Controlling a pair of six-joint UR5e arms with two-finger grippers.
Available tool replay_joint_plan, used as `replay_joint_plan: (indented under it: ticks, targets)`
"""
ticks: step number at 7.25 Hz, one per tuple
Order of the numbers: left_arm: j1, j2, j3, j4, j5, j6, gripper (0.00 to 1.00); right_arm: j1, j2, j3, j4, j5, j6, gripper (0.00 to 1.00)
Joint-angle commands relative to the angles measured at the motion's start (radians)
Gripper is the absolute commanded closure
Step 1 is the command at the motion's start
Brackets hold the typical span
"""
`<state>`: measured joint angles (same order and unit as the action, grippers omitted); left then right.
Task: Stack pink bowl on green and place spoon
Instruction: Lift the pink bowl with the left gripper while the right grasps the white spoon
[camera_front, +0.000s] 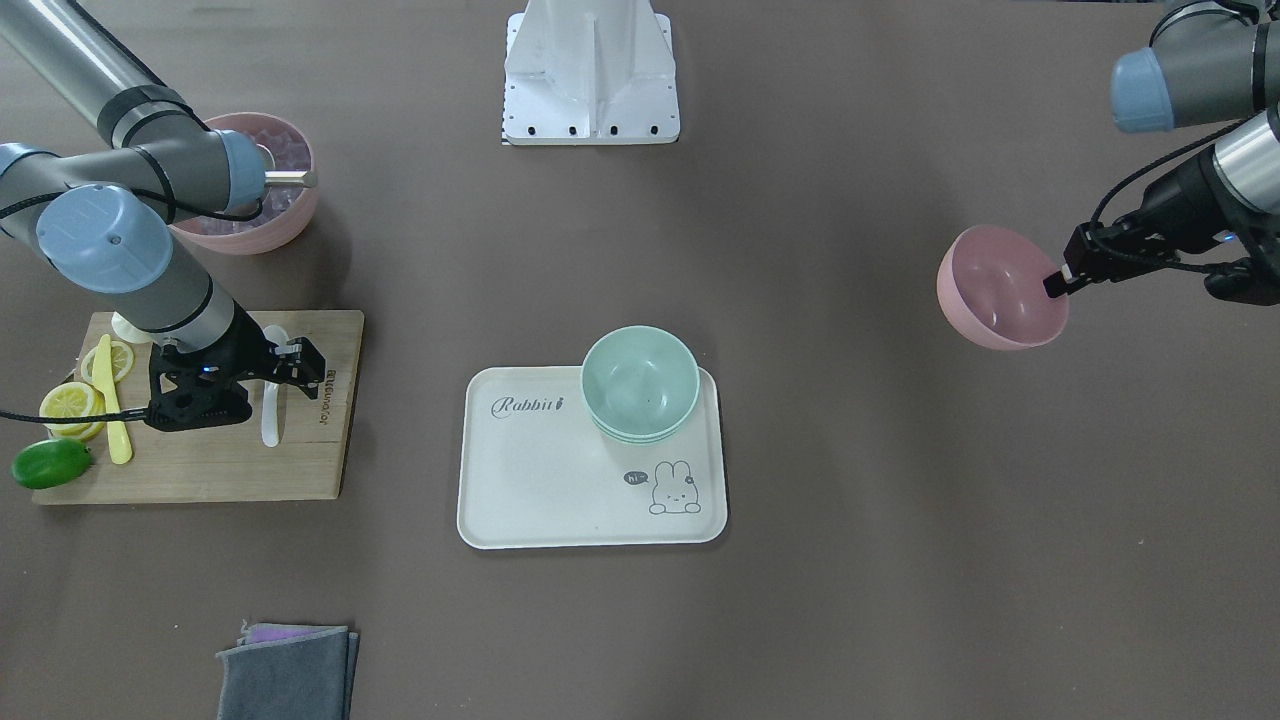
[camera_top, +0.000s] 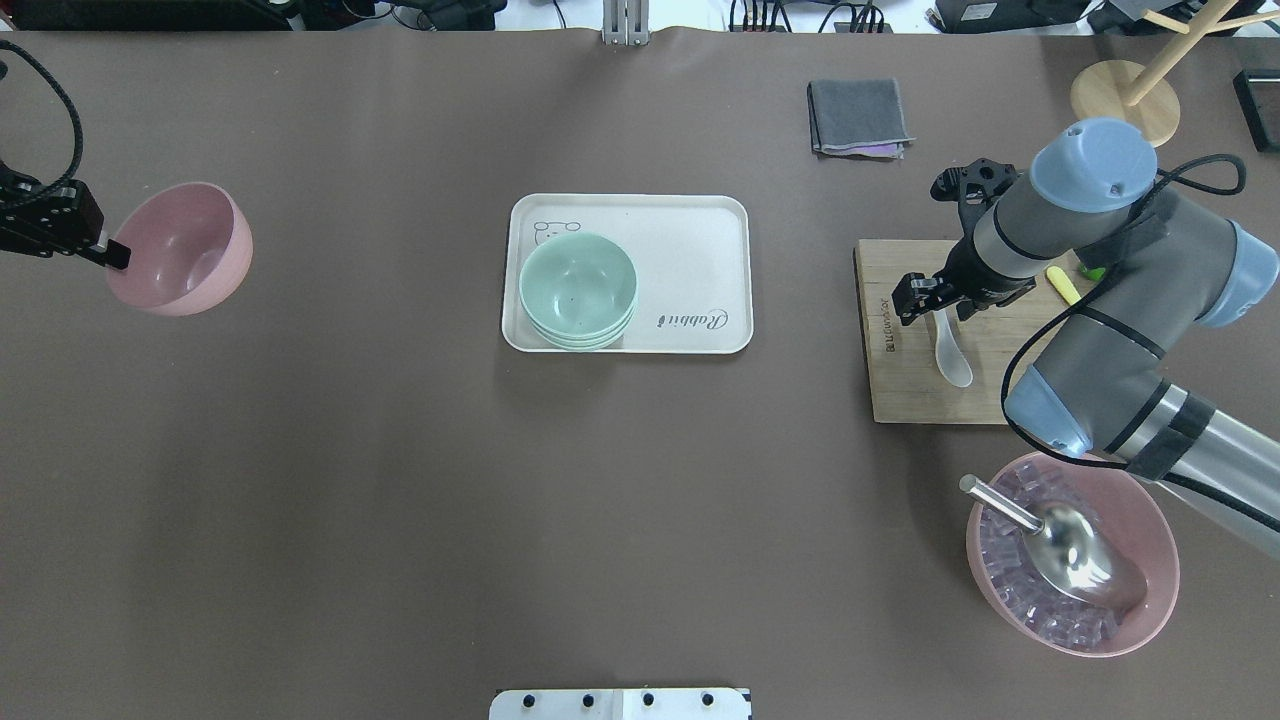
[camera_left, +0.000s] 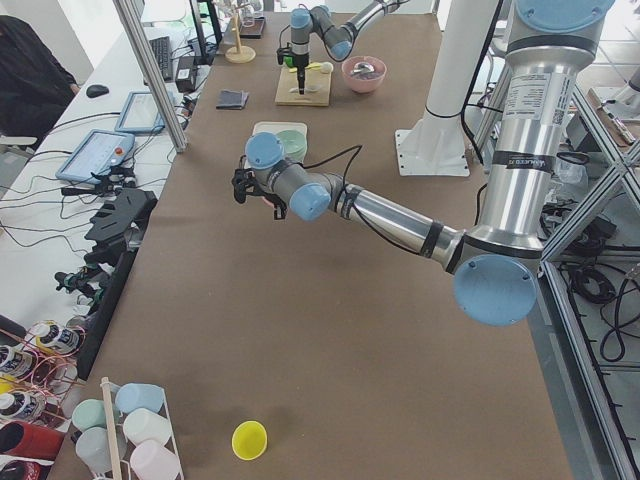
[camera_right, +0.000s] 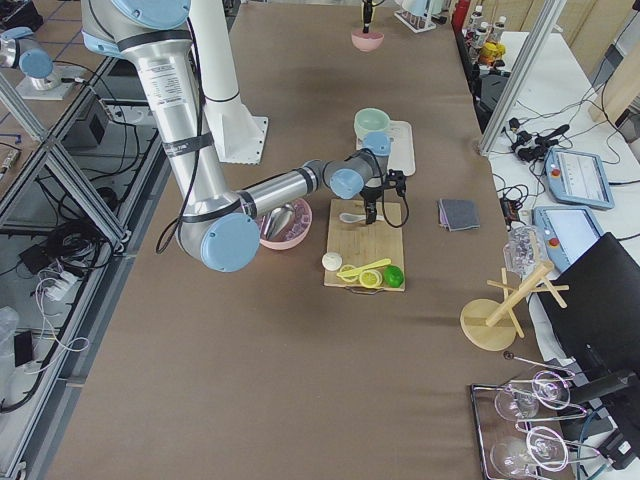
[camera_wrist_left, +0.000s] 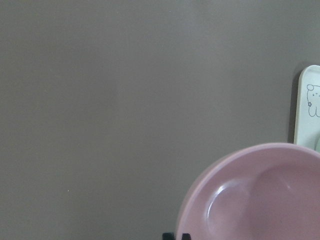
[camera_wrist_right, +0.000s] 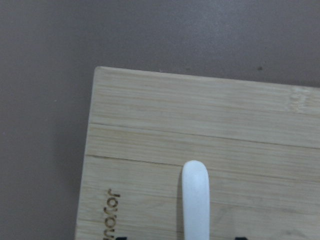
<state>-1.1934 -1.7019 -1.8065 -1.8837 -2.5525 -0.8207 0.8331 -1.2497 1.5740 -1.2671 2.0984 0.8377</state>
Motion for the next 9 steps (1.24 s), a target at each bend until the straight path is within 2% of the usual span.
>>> replay_joint_plan:
  ticks: [1,2,3,5,6,8,9]
  targets:
    - [0.0,0.001,-0.004,0.0,0.0,0.0,1.0,0.003,-0.005,-0.005,0.0,0.0,-0.002,0.57]
    - [0.0,0.001,-0.005,0.0,0.0,-0.002,1.0,0.006,-0.007,-0.008,0.0,0.002,-0.003,0.82]
    - [0.0,0.001,-0.005,0.0,0.002,-0.002,1.0,0.009,-0.007,-0.008,0.0,0.002,-0.026,0.99]
    - [-0.002,-0.018,-0.02,0.001,-0.012,-0.015,1.0,0.052,-0.001,0.001,-0.001,0.023,-0.057,1.0]
    - [0.001,-0.072,-0.025,0.002,-0.044,-0.106,1.0,0.117,0.01,0.011,-0.011,0.105,-0.057,1.0]
    - [0.062,-0.284,0.018,0.0,-0.048,-0.391,1.0,0.175,0.013,0.026,-0.011,0.138,-0.055,1.0]
    - [0.156,-0.35,0.035,-0.002,0.016,-0.488,1.0,0.194,0.019,0.032,-0.009,0.146,-0.055,1.0]
